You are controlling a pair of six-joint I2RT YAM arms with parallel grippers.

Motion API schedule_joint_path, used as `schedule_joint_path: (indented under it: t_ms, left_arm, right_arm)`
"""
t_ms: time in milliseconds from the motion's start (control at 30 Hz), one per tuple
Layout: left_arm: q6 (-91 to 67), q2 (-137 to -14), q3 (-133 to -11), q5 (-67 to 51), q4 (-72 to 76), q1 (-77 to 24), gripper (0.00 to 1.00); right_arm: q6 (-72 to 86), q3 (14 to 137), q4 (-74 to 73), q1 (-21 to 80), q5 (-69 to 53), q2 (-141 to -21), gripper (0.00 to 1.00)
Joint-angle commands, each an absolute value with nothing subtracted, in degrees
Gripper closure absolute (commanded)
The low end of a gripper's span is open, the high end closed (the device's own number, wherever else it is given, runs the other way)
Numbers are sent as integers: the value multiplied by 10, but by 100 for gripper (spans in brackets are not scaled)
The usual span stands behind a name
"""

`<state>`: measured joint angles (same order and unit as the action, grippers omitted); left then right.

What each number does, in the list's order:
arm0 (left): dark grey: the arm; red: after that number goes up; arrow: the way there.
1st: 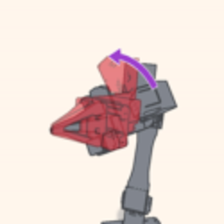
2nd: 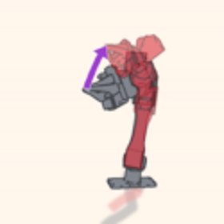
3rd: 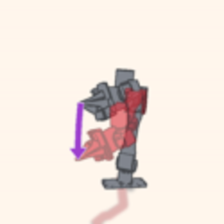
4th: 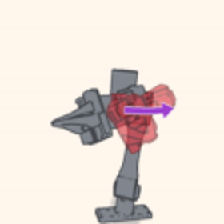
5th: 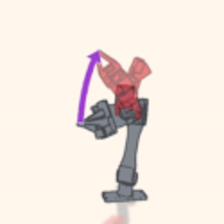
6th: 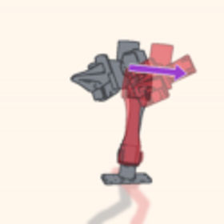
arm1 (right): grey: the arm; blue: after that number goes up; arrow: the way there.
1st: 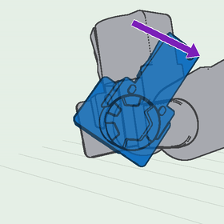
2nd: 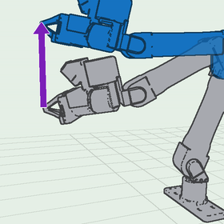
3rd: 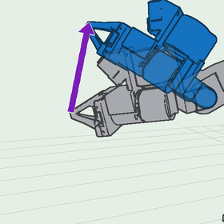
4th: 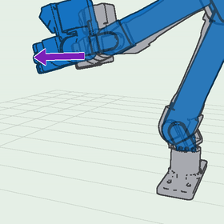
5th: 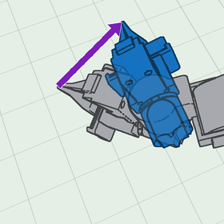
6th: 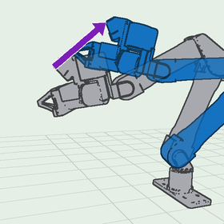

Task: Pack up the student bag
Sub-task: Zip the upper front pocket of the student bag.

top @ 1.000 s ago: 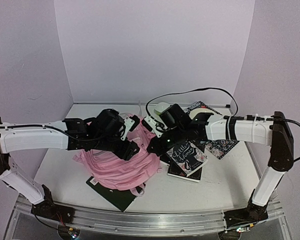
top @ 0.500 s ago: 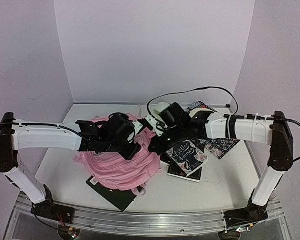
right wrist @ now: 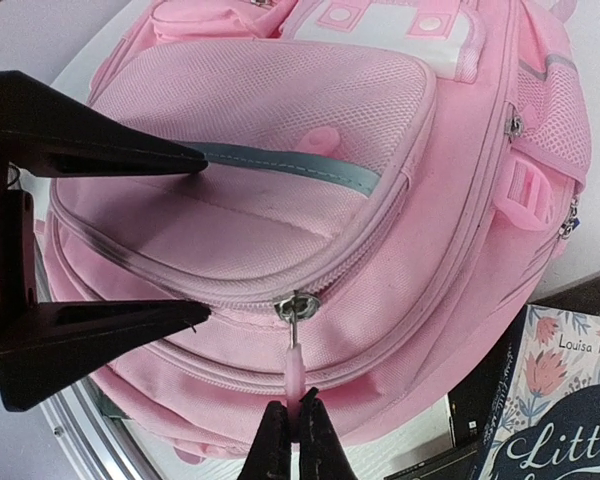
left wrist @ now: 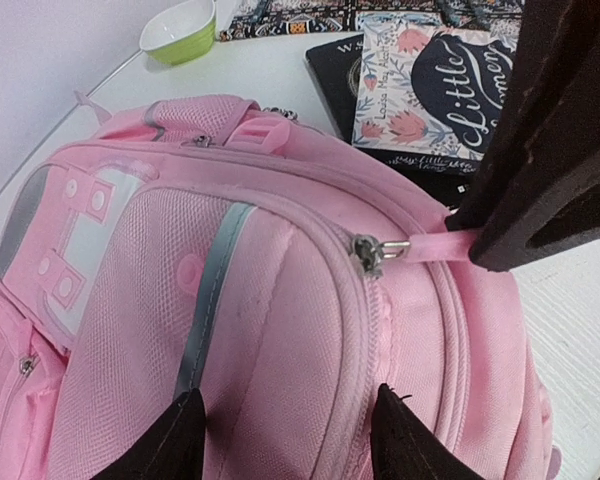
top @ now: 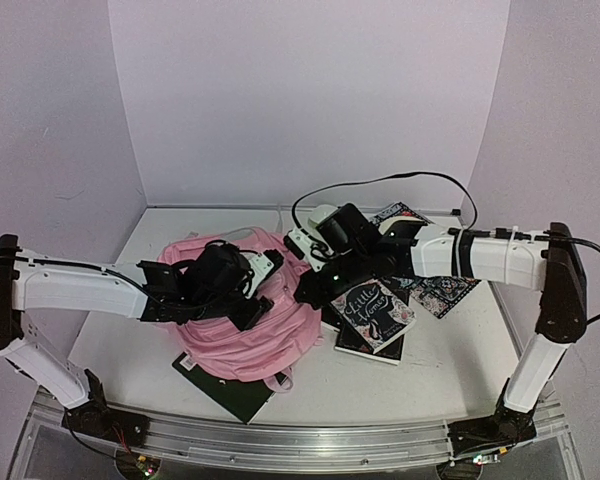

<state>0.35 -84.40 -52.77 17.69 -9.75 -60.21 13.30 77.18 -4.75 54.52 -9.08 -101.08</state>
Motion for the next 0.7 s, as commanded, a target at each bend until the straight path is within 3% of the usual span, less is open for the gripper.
schedule_joint_path:
  t_ms: [0, 67, 133, 267, 367, 667]
  left_arm:
    - [44, -838, -526, 154, -39, -602, 43]
    - [51, -847, -530, 151, -34, -602, 44]
    - [57, -856, -533, 152, -29, -602, 52]
    - [65, -853, -531, 152, -26, -603, 83]
    - [75, -831, -518, 140, -27, -605, 99]
    - [102, -739, -461, 66, -31, -610, 100]
  right_arm:
    - [129, 805, -38, 551, -105, -997, 100]
    - [128, 805, -39, 551, -105, -998, 100]
    - [125, 806, -39, 552, -103, -999, 100]
    - [113, 804, -45, 550, -73, -999, 100]
    - [106, 805, -48, 533, -56, -1002, 100]
    - [66, 860, -70, 458, -89, -1052, 100]
